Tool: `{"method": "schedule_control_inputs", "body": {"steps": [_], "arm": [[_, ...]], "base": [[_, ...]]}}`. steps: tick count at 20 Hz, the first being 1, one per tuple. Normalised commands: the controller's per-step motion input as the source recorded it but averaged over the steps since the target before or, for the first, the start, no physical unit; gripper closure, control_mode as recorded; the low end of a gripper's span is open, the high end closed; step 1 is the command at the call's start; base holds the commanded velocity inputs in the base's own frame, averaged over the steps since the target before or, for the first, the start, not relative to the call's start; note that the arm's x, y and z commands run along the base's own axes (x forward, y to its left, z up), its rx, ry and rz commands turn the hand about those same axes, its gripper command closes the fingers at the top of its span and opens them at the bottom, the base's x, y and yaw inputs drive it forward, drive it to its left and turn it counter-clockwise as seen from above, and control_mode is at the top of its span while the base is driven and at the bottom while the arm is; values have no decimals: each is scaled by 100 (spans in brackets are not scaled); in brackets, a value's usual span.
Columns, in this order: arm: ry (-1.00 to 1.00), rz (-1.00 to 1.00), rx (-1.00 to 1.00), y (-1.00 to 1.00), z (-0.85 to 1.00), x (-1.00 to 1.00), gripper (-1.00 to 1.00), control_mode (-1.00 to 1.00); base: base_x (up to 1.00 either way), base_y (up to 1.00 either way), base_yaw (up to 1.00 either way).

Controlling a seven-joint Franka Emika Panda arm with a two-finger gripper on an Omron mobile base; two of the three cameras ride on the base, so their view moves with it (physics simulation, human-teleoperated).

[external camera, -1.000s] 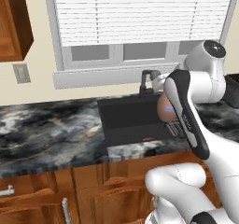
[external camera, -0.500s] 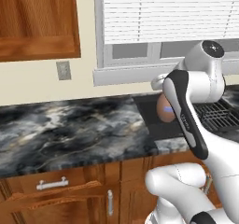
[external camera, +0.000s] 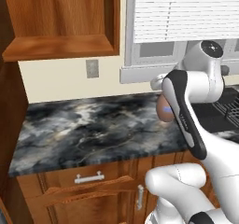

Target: Pick up the sponge and soap dispenser from the sink, and place them back in the cabinet, and close the cabinet door.

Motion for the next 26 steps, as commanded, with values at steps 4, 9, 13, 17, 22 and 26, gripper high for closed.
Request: {"method": "schedule_control_inputs", "body": {"steps": [4,9,13,17,22,26], "arm": [[0,0,0,0,0,0,100,100],[0,0,0,0,0,0,100,100],[0,0,0,0,0,0,100,100],[0,0,0,0,0,0,100,100],[0,0,0,0,0,0,100,100],[0,0,0,0,0,0,100,100]], "base": [[24,29,0],[42,15,0],[45,20,0],[45,21,0],[37,27,0],[38,38,0]]}}
